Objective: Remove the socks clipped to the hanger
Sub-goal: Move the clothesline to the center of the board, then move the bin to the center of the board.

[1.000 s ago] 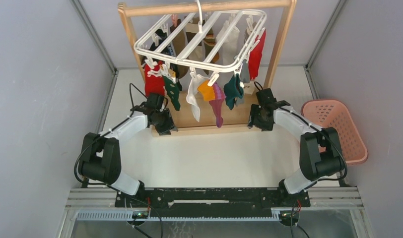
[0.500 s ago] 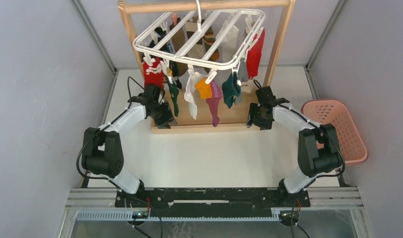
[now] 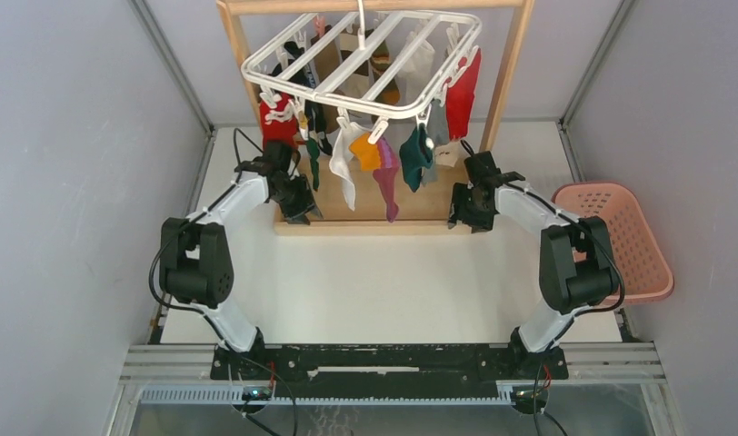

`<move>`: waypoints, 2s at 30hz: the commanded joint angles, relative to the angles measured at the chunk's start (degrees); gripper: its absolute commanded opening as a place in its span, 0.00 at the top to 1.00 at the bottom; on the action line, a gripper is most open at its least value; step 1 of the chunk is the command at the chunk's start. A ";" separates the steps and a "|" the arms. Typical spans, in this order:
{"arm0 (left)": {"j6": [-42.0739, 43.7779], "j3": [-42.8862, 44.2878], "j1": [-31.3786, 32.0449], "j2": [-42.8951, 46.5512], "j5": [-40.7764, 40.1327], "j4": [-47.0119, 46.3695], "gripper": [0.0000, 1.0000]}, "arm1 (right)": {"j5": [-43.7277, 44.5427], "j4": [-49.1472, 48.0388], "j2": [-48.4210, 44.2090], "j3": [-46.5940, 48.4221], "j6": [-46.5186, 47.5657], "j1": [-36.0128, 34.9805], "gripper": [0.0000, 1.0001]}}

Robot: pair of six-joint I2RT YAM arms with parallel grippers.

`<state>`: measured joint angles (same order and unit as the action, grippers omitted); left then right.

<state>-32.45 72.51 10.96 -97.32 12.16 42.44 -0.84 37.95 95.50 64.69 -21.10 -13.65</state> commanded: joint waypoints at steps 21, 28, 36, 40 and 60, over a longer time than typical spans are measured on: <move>2.45 5.79 -2.69 7.18 2.20 0.72 0.46 | 3.71 0.28 -6.65 4.20 1.25 1.33 0.28; 2.05 -2.61 -2.19 18.52 5.00 -0.60 0.37 | 10.59 8.63 -24.96 2.34 0.59 1.82 0.23; 3.31 -8.06 -0.97 29.69 6.42 -1.93 0.00 | 16.07 11.40 -34.14 1.02 0.26 12.82 0.20; 3.86 -9.62 -0.35 32.87 6.74 -1.79 0.00 | 18.38 11.96 -32.39 1.42 0.22 17.56 0.19; 7.46 -12.99 0.03 38.26 8.41 -1.74 0.00 | 16.05 10.69 -21.39 -1.18 -0.18 24.55 0.21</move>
<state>-27.27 60.69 10.66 -61.73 19.92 42.54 17.85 49.82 73.36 64.90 -20.69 10.63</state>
